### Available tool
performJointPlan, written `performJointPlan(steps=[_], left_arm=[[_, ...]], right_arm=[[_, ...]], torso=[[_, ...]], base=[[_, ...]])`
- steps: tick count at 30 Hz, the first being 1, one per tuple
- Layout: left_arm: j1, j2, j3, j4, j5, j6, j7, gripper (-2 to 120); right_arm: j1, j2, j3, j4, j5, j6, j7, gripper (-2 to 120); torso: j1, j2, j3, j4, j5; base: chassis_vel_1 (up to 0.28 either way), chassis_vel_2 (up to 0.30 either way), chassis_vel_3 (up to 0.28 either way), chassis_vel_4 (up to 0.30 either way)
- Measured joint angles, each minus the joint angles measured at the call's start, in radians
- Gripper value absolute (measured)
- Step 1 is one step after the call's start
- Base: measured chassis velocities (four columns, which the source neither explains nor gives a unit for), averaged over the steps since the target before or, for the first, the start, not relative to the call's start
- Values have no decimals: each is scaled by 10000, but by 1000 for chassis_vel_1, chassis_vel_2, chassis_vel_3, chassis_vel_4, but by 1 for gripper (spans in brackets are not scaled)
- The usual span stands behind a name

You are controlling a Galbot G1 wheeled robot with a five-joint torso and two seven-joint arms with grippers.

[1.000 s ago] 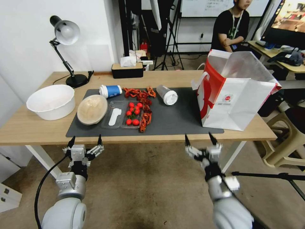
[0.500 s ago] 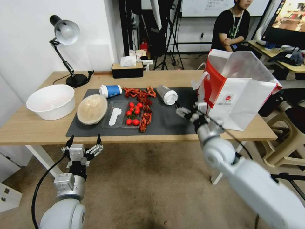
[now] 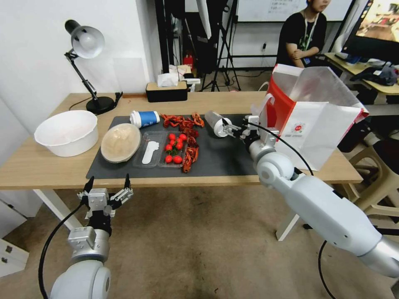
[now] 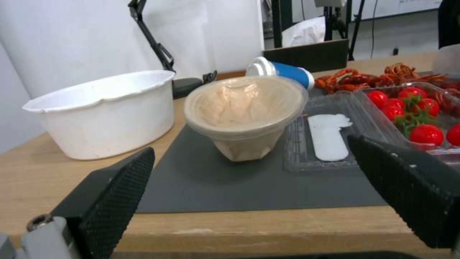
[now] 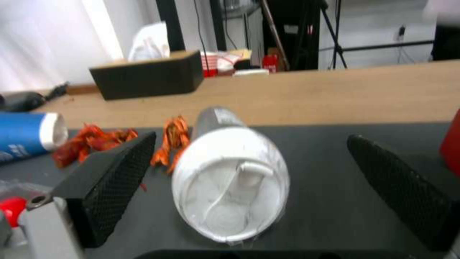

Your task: Pick up the trash from the table and place it into the takeout bag.

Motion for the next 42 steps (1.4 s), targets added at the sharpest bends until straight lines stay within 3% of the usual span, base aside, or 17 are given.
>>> performJointPlan(steps=[24, 34, 42], left_arm=[[-164, 86, 32, 219, -44, -31, -5, 100], [-137, 80, 32, 169, -48, -84, 0, 100], [-130, 12, 83, 150, -7, -125, 10, 100]], right_arm=[[800, 889, -908, -1624, -77, 150, -90, 99], [1006, 1227, -1150, -2064, -272, 154, -22, 72], [943, 1183, -1129, -2054, -308, 112, 63, 68]], torso=[[-2, 2, 0, 0, -1], [-2, 1, -1, 0, 0], [-2, 2, -2, 1, 0]], base=[[0, 0, 0, 0], [0, 0, 0, 0], [0, 0, 0, 0]])
